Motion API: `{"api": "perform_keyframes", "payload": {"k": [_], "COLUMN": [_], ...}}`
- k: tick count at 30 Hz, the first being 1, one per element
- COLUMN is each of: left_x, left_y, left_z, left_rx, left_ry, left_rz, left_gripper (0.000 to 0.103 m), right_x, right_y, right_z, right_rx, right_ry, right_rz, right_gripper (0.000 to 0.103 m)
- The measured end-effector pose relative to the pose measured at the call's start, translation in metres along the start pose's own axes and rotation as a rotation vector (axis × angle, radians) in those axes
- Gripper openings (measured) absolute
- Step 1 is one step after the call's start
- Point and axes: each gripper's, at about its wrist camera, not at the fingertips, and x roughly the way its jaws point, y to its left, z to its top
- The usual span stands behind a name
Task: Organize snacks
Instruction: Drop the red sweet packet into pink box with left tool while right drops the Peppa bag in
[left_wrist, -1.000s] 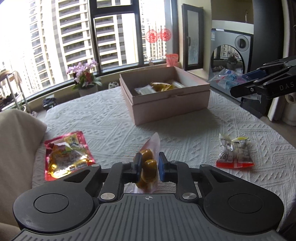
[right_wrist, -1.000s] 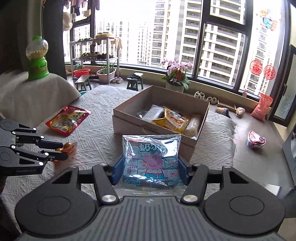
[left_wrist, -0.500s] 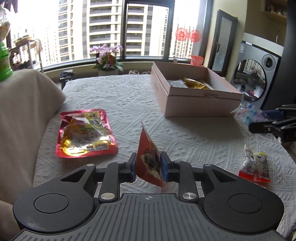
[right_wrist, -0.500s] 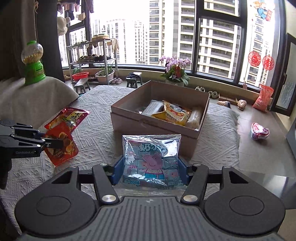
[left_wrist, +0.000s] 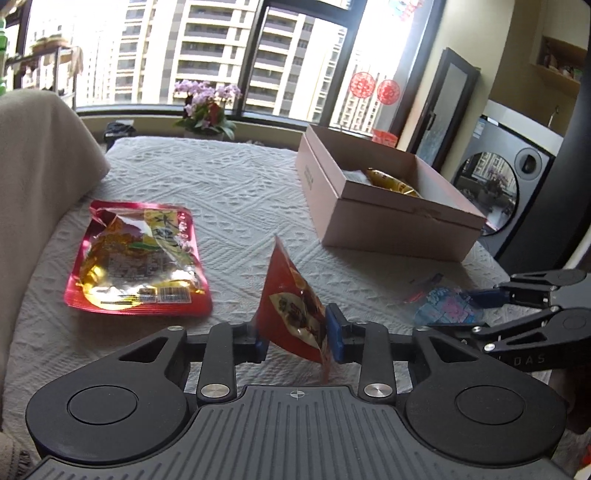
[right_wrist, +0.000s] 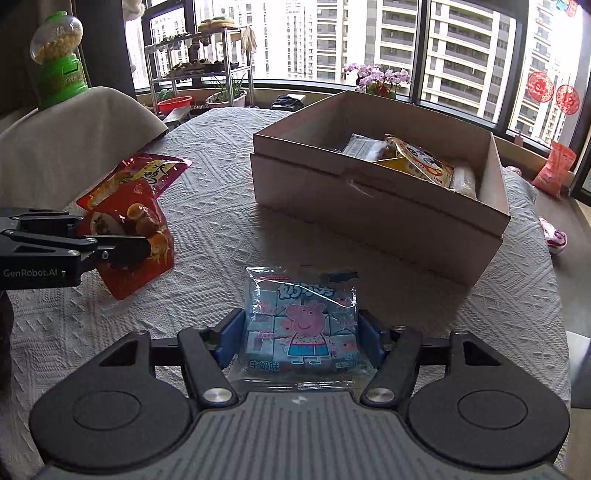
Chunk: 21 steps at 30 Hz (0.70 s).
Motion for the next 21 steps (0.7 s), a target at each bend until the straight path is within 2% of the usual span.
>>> {"api": "perform_keyframes", "payload": {"k": [2,5,10,14,18,21], "left_x": [0.005,0.009,0.01,-0.02,-0.054,-0.043], "left_y": [-0.001,-0.017,-0.036,-0.053,-0.072,-0.087], "left_z": [0.003,0.004,0.006,0.01,0.049,0.096], "left_rx": [-0.016,0.041,0.098,0.128,0.149,0.168], "left_ry": [0.0,-0.017,-0.028,-0.108,-0.237,-0.263], "left_rz": [-0.044,-0.016,-0.029,-0.095,-0.197,-0.227], "left_gripper": [0.02,0.02,0.02,0.02,0.02,0.02], "right_x": [-0.004,-0.021,-0.065,-0.097,-0.13,-0.145], "right_y": [0.0,-0.004,-0.018,-0.034,-0.053,-0.069], "right_z": [0.001,0.003,0.007,0.008,0.011,0.022], "right_rx": [-0.017,-0.023,-0.012,0.012,0.039,0.068], "right_ry": [0.007,-0.011,-0.09,-0.145,-0.217,-0.262], "right_rz": [0.001,0.005,-0.023,-0.058,-0.09,-0.116], "right_gripper": [0.059,0.059,0.059,0.059,0.059,0.059]}}
